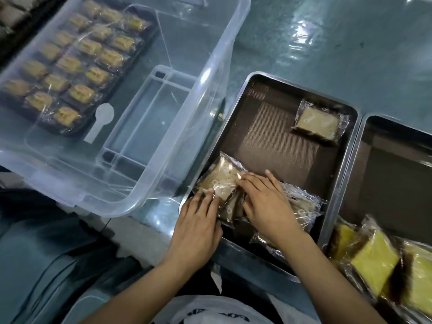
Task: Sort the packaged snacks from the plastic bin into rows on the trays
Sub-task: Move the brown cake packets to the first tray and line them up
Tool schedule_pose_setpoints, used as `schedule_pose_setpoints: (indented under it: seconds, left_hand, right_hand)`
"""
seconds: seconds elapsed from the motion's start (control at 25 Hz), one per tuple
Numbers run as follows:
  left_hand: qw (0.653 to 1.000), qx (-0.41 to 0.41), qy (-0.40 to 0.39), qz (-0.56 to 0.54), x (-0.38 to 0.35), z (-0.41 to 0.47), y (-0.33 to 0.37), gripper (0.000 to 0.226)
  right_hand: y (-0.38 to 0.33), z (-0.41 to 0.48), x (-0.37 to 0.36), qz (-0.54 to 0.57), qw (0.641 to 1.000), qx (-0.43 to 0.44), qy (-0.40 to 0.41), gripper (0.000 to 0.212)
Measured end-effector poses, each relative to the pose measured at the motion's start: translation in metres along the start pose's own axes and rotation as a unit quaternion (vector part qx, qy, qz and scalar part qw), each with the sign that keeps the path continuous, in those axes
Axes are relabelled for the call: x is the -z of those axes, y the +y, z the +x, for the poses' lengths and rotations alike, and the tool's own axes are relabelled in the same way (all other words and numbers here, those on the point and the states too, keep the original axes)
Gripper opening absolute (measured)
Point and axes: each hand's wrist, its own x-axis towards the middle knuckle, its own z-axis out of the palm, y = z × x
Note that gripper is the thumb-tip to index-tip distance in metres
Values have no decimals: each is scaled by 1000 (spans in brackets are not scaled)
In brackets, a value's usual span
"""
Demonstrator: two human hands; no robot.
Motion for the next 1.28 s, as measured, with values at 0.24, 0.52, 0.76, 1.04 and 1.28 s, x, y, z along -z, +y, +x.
schedule_pose_setpoints:
  seconds: [0.24, 0.52, 0.76, 1.04, 1.28]
  left_hand:
    - [998, -70, 1, 12, 14, 28, 2, 48]
    - [989, -139, -49, -12, 8, 76, 33, 63]
    - [976, -115, -127, -132, 16, 119, 38, 65]
    - [991, -107, -64, -38, 22, 173, 19, 54]
    - [989, -80, -103, -73, 5, 162, 20, 63]
  right_hand:
    - [1, -6, -3, -26, 997, -76, 10, 54]
    - [12, 24, 4, -5, 994, -101, 43, 53]
    - [36, 29, 6, 1, 991, -136, -17, 48]
    - [54, 42, 7, -39, 985, -167, -13, 50]
    - [45, 37, 2, -1, 986, -164, -23, 54]
